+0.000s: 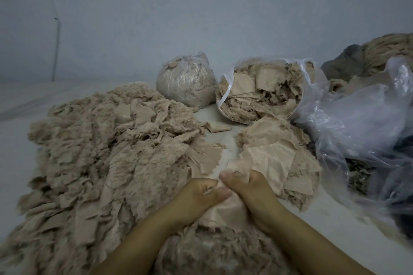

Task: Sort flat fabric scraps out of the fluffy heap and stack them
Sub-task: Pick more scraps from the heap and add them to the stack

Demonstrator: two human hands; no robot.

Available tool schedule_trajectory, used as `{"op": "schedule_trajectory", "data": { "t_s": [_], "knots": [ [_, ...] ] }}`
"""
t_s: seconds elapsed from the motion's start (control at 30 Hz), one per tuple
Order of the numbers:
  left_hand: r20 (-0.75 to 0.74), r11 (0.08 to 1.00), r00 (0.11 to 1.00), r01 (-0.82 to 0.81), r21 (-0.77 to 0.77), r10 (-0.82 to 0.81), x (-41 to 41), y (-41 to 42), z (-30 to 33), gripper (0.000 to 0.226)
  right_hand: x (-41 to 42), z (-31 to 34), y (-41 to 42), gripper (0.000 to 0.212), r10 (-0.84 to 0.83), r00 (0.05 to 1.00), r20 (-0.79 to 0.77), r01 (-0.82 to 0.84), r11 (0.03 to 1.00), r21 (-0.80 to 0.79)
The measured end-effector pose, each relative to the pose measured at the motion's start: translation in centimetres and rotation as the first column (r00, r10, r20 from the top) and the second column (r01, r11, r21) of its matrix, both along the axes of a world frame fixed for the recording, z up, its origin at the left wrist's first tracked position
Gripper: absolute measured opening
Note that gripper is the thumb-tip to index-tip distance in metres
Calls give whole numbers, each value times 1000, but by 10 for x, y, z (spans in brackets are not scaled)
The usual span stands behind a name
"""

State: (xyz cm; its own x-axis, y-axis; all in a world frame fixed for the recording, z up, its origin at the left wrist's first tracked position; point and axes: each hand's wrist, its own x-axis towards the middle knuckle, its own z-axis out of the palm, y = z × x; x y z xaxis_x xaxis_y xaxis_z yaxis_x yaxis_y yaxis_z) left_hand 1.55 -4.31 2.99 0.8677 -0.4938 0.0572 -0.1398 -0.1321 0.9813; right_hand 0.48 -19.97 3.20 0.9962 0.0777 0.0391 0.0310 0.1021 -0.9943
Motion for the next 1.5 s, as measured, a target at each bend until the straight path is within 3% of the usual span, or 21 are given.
{"op": "schedule_trajectory", "data": {
  "t_s": [0.1,0.17,0.23,0.3,0.37,0.43,0.5,0.57,0.63,0.7,0.77,0.87,0.93,1.0,1.1,1.2,1.33,1.5],
  "knots": [
    [-54,994,993,-103,-31,101,5,5,3,46,8,4,-4,24,-304,952,-25,305,947,101],
    [20,976,976,-218,-28,219,8,10,5,48,11,5,-12,28,-394,919,-20,393,911,124],
    [-36,968,976,-219,-120,217,7,8,4,47,9,5,-11,28,-369,929,-22,369,922,116],
    [-147,969,985,-122,-217,91,5,1,-1,42,6,1,-3,31,-300,953,-33,301,943,143],
    [-168,960,986,-64,-272,18,1,-4,-5,33,3,-2,4,31,-230,973,-15,229,958,173],
    [-200,919,974,-172,-354,105,3,-4,-4,30,3,-3,4,26,-208,978,8,204,963,179],
    [-234,853,954,-275,-443,186,8,0,0,25,2,-3,-2,34,-159,987,-11,158,969,191],
    [-198,884,960,-261,-388,197,10,5,3,33,3,-1,-9,48,-36,999,-37,42,984,172],
    [-120,953,978,-196,-232,172,7,5,3,43,1,3,-10,45,56,998,-19,-55,997,56],
    [-46,975,985,-171,-139,166,2,1,3,31,-2,5,-4,29,69,998,6,-69,994,-90],
    [-12,950,967,-253,-182,255,-1,-4,8,21,-2,2,2,29,5,999,47,3,986,-168],
    [-156,839,893,-449,-306,421,7,0,15,25,1,2,3,29,-171,979,115,179,982,-68],
    [-156,813,862,-507,-285,483,11,5,15,30,4,4,0,26,-266,952,153,271,963,-7],
    [-105,866,903,-429,-258,416,8,4,15,35,4,3,1,23,-288,940,184,294,956,-5],
    [-62,955,984,-176,-240,166,-5,-7,10,23,2,-1,8,22,-218,953,210,233,971,-47],
    [-19,957,968,-250,-148,250,0,-9,6,32,6,0,6,29,-321,923,213,331,944,-11],
    [-98,887,910,-414,-205,402,14,9,6,38,11,5,-14,24,-462,883,80,449,882,141],
    [-64,977,982,-186,-109,179,5,1,3,40,12,2,-7,20,-396,913,100,392,918,60]
  ]
}}
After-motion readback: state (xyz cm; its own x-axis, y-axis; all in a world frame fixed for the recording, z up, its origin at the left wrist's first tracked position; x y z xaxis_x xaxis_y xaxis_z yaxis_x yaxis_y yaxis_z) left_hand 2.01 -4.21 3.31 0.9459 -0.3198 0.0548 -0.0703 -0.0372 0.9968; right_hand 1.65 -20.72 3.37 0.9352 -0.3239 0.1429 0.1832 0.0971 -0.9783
